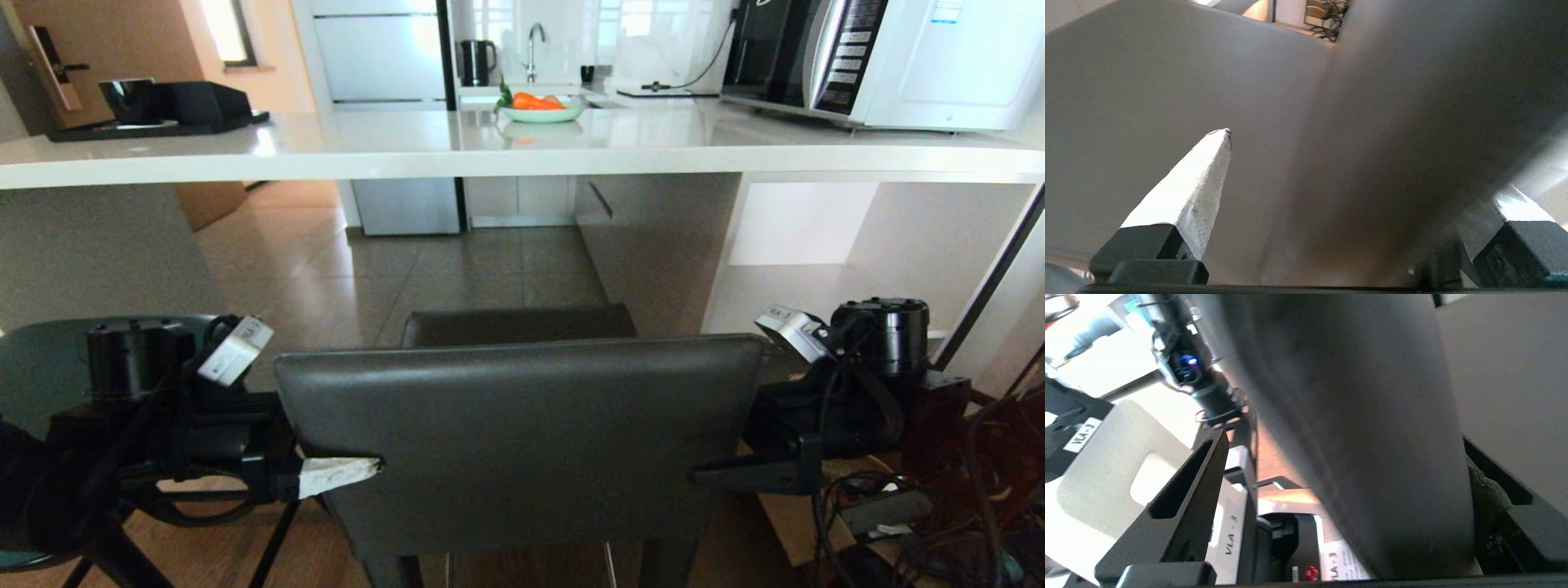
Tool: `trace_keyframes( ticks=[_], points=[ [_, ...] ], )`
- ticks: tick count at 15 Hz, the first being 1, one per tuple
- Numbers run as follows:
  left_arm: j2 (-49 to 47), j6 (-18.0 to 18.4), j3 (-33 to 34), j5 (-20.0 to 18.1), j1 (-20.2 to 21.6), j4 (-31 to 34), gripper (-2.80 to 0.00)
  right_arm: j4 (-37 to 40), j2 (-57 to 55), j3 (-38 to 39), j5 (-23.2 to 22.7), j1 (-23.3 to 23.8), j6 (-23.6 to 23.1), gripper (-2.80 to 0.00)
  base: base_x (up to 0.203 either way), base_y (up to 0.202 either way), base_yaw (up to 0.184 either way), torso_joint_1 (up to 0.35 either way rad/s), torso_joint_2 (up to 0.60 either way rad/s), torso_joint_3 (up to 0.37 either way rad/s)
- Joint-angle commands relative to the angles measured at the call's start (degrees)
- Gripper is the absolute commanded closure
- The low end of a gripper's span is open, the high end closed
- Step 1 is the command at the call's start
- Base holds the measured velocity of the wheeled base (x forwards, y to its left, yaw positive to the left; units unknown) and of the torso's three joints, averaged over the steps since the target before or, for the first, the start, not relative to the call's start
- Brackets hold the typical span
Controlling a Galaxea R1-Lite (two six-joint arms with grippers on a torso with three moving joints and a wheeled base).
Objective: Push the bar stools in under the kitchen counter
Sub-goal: Push the gray chair back under the dining table
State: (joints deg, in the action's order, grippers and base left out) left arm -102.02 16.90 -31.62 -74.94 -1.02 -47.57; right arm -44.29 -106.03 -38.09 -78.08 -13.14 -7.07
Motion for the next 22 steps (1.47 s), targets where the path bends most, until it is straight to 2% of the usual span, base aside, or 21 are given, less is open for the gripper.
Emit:
trace_keyframes(
  ticks=[1, 2, 3, 14, 18, 22],
  points=[
    [-1.9, 0.2, -0.7, -0.3, -0.7, -0.3, -2.80, -0.2, -1.6, -0.8, -0.6, -0.7, 0.0, -2.80, 0.000, 0.000, 0.000, 0.000, 0.00, 0.000],
    [-2.0, 0.2, -0.8, -0.3, -0.9, -0.3, -2.80, -0.2, -1.8, -0.9, -0.7, -0.8, 0.0, -2.80, 0.000, 0.000, 0.000, 0.000, 0.00, 0.000],
    [-2.0, 0.2, -0.8, -0.3, -0.9, -0.3, -2.80, -0.3, -2.0, -0.8, -0.7, -0.8, -0.1, 0.00, 0.000, 0.000, 0.000, 0.000, 0.00, 0.000],
    [-2.2, -0.6, -1.0, -0.1, -1.5, -0.5, -2.80, -1.9, -1.8, -1.1, -1.1, -0.8, 0.1, 0.00, 0.000, 0.000, 0.000, 0.000, 0.00, 0.000],
    [-4.1, -0.9, 3.4, -0.4, -4.6, -7.1, -2.80, -1.6, -2.2, -8.8, 0.1, -2.7, 2.1, 0.00, 0.000, 0.000, 0.000, 0.000, 0.00, 0.000],
    [-4.5, -1.0, 3.8, 0.1, -5.7, -7.8, -2.80, -1.0, -5.0, -16.1, 0.3, -3.9, 3.9, 0.00, 0.000, 0.000, 0.000, 0.000, 0.00, 0.000]
  ],
)
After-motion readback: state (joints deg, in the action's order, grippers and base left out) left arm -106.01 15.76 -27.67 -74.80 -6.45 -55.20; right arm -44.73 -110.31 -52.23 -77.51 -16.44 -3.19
